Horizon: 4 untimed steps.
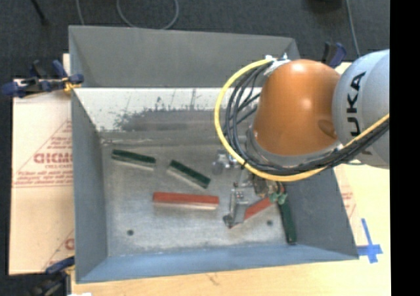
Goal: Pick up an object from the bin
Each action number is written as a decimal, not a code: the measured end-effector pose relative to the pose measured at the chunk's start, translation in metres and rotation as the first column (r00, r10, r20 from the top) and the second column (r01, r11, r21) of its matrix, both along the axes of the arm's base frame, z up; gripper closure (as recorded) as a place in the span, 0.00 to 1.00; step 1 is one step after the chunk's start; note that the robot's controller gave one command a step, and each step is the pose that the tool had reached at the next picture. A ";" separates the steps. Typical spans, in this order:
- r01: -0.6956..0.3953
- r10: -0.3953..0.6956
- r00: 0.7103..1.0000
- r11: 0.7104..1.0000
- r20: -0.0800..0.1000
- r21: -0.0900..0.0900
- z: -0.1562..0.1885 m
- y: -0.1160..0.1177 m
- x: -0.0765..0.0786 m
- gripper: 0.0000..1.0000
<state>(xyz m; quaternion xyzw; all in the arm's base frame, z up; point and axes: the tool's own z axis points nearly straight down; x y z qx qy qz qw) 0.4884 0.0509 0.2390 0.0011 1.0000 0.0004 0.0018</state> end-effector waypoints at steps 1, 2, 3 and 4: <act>0.089 -0.089 0.996 0.996 -0.002 0.000 -0.172 -0.016 0.012 0.00; 0.091 -0.091 0.996 0.996 0.003 0.001 -0.167 -0.015 0.013 1.00; 0.090 -0.090 0.996 0.996 0.006 0.000 -0.094 -0.035 0.025 1.00; 0.089 -0.089 0.996 0.996 0.007 0.001 -0.022 -0.032 0.022 1.00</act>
Offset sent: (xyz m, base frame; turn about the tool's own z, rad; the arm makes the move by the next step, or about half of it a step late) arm 0.0112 -0.0151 -0.1690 0.0923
